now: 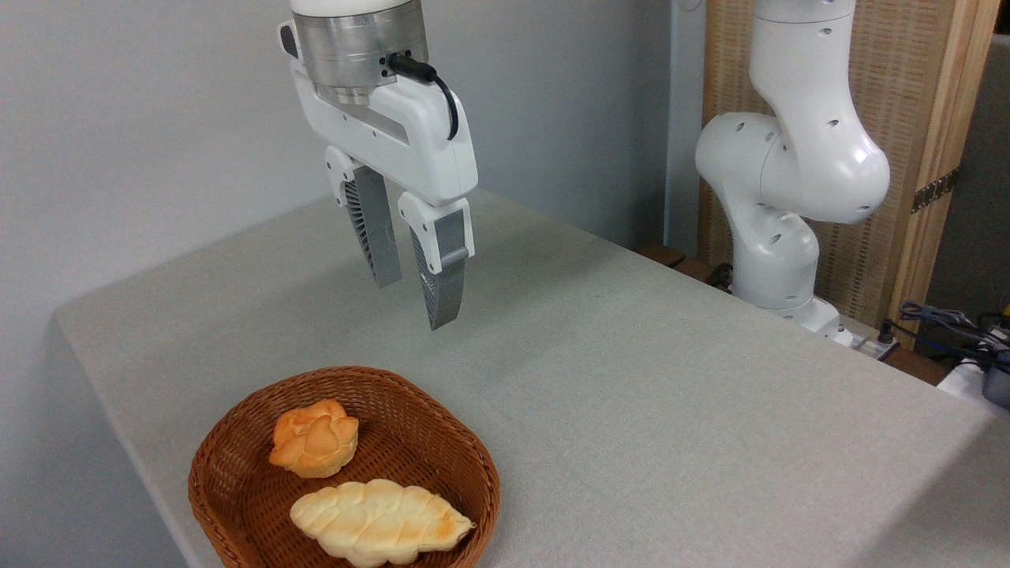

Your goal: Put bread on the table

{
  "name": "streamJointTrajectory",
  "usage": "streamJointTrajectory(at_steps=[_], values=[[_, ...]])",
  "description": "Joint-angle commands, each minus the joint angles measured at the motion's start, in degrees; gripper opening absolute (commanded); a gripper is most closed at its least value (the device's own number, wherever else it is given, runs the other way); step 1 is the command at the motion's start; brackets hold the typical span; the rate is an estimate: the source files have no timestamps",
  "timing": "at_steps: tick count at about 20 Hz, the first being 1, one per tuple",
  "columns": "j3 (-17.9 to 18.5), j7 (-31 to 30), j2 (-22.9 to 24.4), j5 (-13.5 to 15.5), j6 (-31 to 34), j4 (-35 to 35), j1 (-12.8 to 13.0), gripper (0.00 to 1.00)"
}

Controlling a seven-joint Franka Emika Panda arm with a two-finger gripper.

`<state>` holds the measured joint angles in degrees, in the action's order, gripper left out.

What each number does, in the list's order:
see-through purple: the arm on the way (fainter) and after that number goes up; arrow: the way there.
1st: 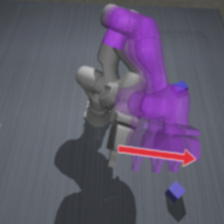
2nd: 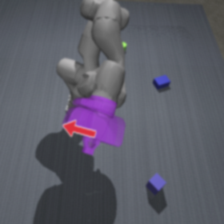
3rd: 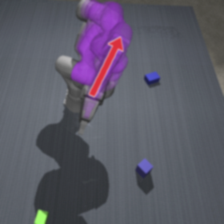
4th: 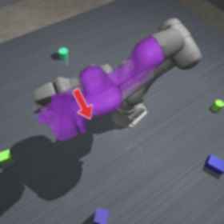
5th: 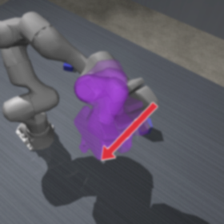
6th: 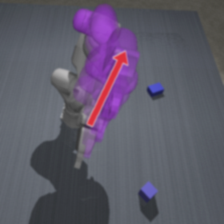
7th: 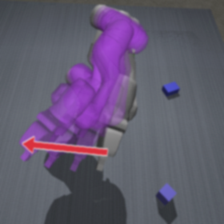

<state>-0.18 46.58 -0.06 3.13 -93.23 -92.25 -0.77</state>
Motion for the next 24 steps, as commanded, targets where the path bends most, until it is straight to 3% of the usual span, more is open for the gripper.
streamJointTrajectory(at_steps=[1, 24], values=[[0.9, -0.2, 0.7, 0.1, 1.6, 0.8, 0.8, 1.00], [0.1, -0.5, 2.4, 0.1, 2.5, -0.6, 2.0, 1.00]])
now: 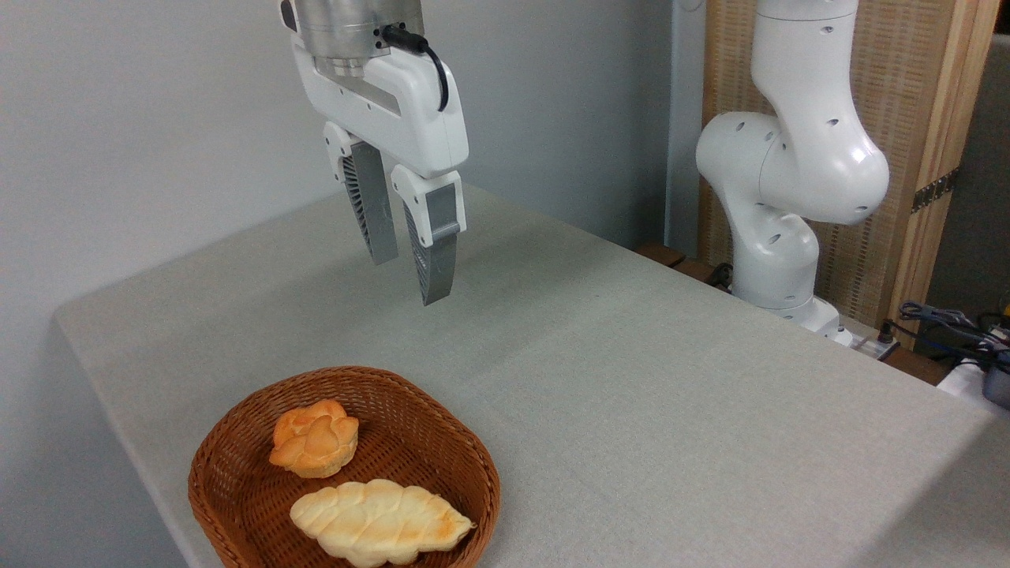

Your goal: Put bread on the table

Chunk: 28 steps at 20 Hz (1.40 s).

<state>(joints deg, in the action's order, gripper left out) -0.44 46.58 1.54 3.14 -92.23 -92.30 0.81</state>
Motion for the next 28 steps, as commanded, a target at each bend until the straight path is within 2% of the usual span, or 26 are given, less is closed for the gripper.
streamJointTrajectory(at_steps=[1, 13, 17, 22, 25, 28], values=[[0.4, -0.5, 0.8, 0.1, 1.5, -0.5, 0.4, 1.00], [-0.6, -0.4, 3.6, 0.4, -0.4, -5.5, 0.5, 1.00], [-0.7, -0.3, 4.7, 2.9, -2.6, -8.3, 1.6, 1.00], [-5.9, -1.1, 5.5, 2.8, -7.1, -13.3, 2.3, 1.00], [-6.4, -1.1, 5.5, 2.8, -8.5, -13.9, 2.4, 1.00], [-6.2, -1.0, 5.4, 2.5, -12.7, -13.9, 2.4, 1.00]])
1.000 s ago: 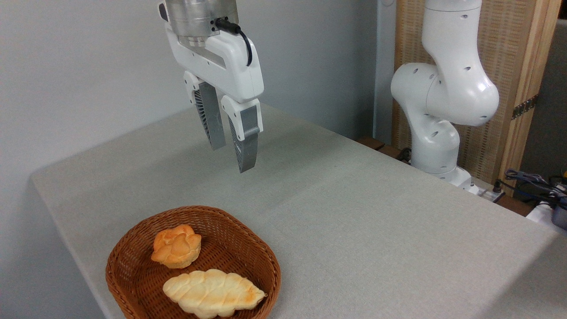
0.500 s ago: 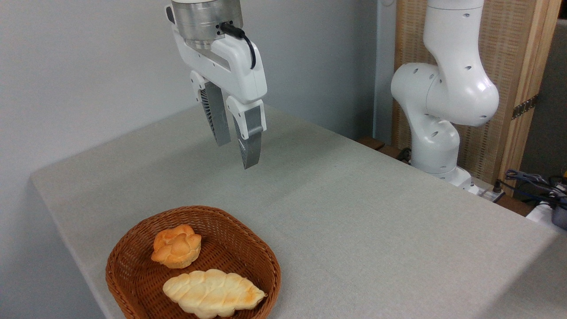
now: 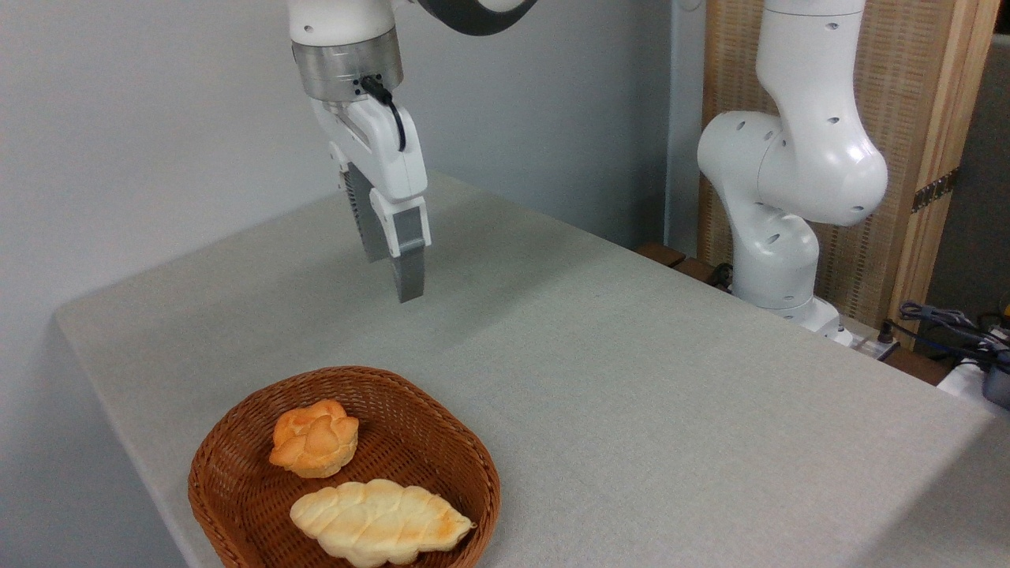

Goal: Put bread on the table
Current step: 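Lower the gripper onto the round orange bun in the basket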

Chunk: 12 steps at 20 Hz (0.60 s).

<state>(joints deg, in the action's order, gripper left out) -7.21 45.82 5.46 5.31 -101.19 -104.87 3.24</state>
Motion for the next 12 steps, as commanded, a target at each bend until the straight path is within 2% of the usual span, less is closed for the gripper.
streamJointTrajectory(at_steps=[1, 6, 11, 12], values=[[0.7, -0.1, 1.3, 0.0, -5.6, -1.3, 0.0, 1.00], [1.2, 0.7, -1.2, -0.1, -16.0, -1.9, -0.1, 1.00], [1.3, 0.8, -7.0, -0.2, -24.7, -3.2, -0.5, 1.00], [1.2, 0.7, -8.2, -1.1, -25.9, -3.2, -0.6, 1.00]])
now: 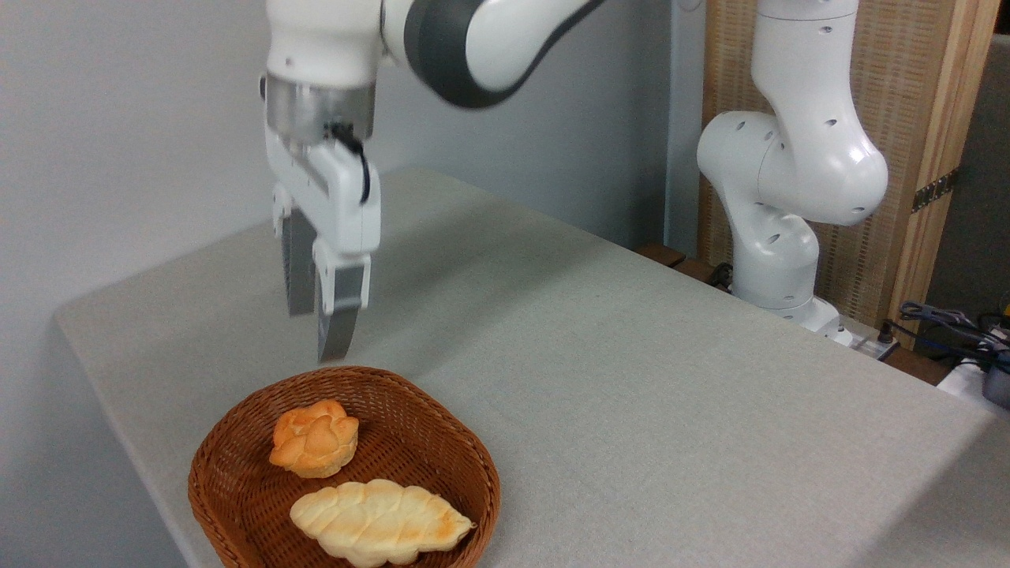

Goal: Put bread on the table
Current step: 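Lower the gripper onto the round orange bun in the basket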

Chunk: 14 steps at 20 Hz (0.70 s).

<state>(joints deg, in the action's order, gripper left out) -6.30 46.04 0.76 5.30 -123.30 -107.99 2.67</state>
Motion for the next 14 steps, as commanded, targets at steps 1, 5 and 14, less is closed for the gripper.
streamJointTrajectory(at_steps=[1, 5, 14], values=[[0.4, 0.4, -4.4, -2.6, -4.1, 0.1, 0.0, 1.00], [0.2, 0.3, -7.4, -5.6, -5.5, 0.1, -0.3, 1.00], [-1.7, -0.2, -11.0, -7.9, -7.1, 0.0, 0.0, 0.58]])
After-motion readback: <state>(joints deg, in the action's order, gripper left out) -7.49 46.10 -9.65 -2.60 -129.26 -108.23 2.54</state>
